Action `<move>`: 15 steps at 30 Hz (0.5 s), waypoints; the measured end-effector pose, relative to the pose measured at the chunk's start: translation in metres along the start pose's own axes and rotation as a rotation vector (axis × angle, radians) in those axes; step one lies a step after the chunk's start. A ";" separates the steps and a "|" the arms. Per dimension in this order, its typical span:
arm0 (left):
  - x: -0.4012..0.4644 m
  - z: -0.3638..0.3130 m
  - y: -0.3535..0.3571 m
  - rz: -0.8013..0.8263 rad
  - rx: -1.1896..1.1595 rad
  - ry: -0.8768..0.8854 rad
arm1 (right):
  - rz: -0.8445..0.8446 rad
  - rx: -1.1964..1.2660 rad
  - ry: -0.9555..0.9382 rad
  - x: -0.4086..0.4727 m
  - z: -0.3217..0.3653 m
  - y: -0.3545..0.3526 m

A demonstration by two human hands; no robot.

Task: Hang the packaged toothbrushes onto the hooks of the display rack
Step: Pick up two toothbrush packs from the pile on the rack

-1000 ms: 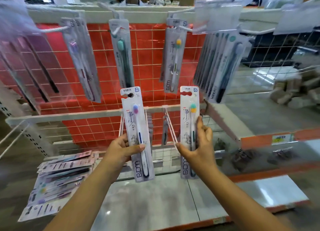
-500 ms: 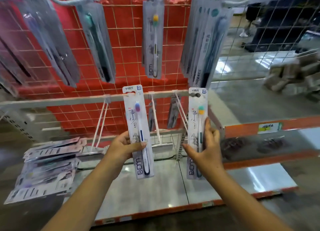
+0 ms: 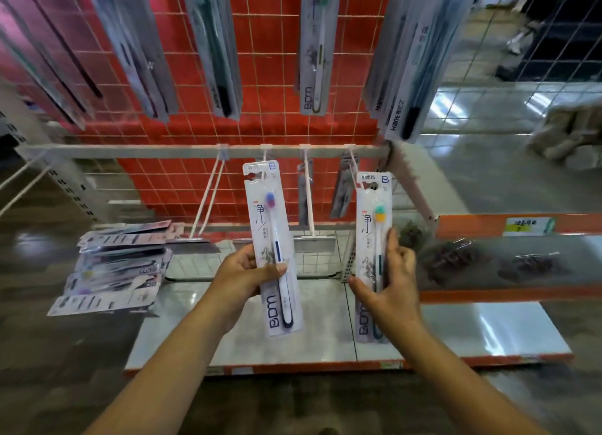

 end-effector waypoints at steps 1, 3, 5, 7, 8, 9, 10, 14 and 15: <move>-0.005 -0.002 -0.004 -0.002 -0.004 0.005 | -0.005 -0.002 -0.006 -0.006 0.002 0.002; -0.018 -0.005 -0.012 -0.003 -0.007 0.010 | -0.007 -0.009 -0.012 -0.020 0.005 0.007; -0.030 -0.009 -0.022 -0.002 0.001 0.020 | 0.002 -0.012 -0.022 -0.033 0.009 0.014; -0.041 -0.013 -0.034 -0.015 -0.005 0.030 | 0.012 0.001 -0.036 -0.044 0.017 0.020; -0.047 -0.016 -0.040 -0.029 -0.014 0.037 | 0.014 0.005 -0.045 -0.049 0.022 0.021; -0.052 -0.018 -0.046 -0.042 -0.022 0.042 | 0.011 0.006 -0.057 -0.054 0.028 0.022; -0.057 -0.021 -0.051 -0.053 -0.030 0.047 | 0.007 0.009 -0.071 -0.058 0.033 0.023; -0.080 -0.026 -0.066 -0.079 -0.040 0.058 | 0.007 0.011 -0.111 -0.073 0.051 0.027; -0.085 -0.028 -0.070 -0.081 -0.036 0.061 | 0.013 0.008 -0.116 -0.077 0.054 0.028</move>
Point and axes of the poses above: each hand's wrist, its own x-axis towards the middle knuckle, its own y-axis out of the palm, z = x × y, the point moved 8 cm from there along x, towards the middle knuckle, and after that the axes turned 7 degrees about y, right-handed, at the moved point
